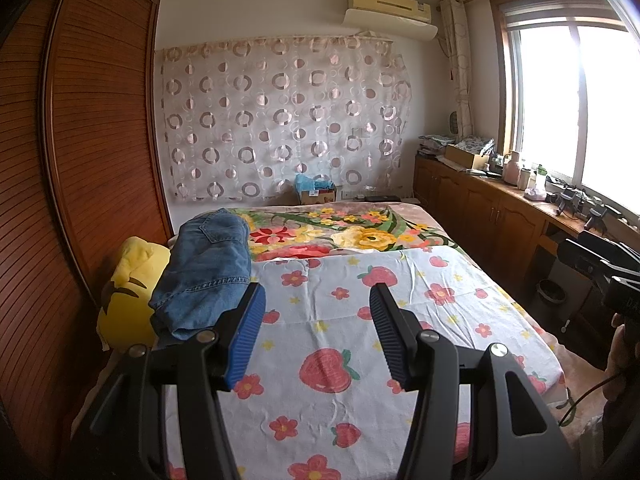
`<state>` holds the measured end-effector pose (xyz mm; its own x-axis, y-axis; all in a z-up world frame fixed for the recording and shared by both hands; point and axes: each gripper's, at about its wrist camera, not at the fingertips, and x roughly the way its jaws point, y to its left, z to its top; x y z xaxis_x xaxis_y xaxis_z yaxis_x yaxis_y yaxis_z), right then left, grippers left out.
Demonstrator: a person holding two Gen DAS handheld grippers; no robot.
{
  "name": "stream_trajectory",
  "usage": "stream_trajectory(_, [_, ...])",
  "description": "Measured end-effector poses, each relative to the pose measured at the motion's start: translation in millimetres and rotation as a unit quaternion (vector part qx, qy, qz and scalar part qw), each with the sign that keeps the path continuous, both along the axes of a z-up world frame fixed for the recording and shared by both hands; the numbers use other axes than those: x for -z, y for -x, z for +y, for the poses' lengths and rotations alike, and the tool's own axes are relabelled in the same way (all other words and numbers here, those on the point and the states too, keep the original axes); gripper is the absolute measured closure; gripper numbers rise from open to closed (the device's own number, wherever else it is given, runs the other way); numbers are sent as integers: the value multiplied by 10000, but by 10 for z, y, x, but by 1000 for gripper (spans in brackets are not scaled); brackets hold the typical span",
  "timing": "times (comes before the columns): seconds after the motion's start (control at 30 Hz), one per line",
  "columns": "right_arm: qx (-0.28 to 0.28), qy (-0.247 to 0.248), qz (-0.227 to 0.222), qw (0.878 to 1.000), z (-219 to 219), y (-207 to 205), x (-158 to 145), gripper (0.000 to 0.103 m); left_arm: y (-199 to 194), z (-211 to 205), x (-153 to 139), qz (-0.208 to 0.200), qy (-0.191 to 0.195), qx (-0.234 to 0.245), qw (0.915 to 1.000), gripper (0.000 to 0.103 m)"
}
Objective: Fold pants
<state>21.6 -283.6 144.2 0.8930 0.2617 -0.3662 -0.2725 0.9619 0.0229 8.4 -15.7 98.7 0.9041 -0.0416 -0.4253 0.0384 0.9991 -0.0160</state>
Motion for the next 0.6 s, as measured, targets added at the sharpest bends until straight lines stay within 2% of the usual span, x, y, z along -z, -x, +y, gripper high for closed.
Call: stream_trajectory(0.6, [2, -7, 3, 10000, -13, 3, -4, 14, -8, -4, 4, 11, 2, 3, 10000, 49])
